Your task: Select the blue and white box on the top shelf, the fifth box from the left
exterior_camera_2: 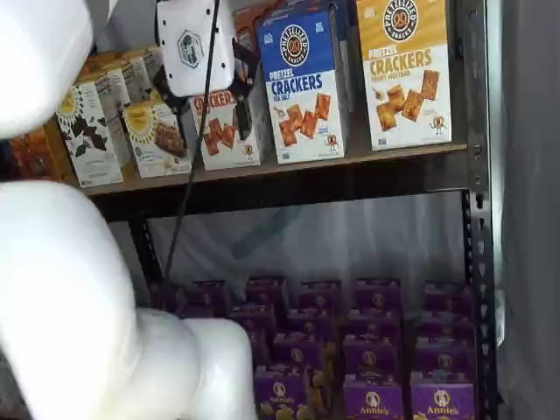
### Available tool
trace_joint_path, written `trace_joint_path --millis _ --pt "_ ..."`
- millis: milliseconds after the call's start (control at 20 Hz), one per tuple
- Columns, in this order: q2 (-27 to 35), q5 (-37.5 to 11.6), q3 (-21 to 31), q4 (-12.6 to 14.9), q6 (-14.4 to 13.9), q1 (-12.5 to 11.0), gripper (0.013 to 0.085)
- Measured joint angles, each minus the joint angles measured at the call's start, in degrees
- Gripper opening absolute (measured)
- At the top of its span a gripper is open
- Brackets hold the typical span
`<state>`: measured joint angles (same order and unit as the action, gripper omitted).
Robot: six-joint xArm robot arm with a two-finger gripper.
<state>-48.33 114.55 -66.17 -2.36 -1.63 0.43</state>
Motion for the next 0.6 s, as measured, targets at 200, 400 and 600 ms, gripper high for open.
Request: trace_joint_path --millis 200,400,600 --pt "3.5 6.4 -2.8 -6.0 1.9 -5.2 0.0850" --pt "3.3 6.2 -2.6 -6.1 2.0 -5.3 0.0850" --pt "3.1 5.5 -2.3 -5.6 1.9 -4.7 0.0850"
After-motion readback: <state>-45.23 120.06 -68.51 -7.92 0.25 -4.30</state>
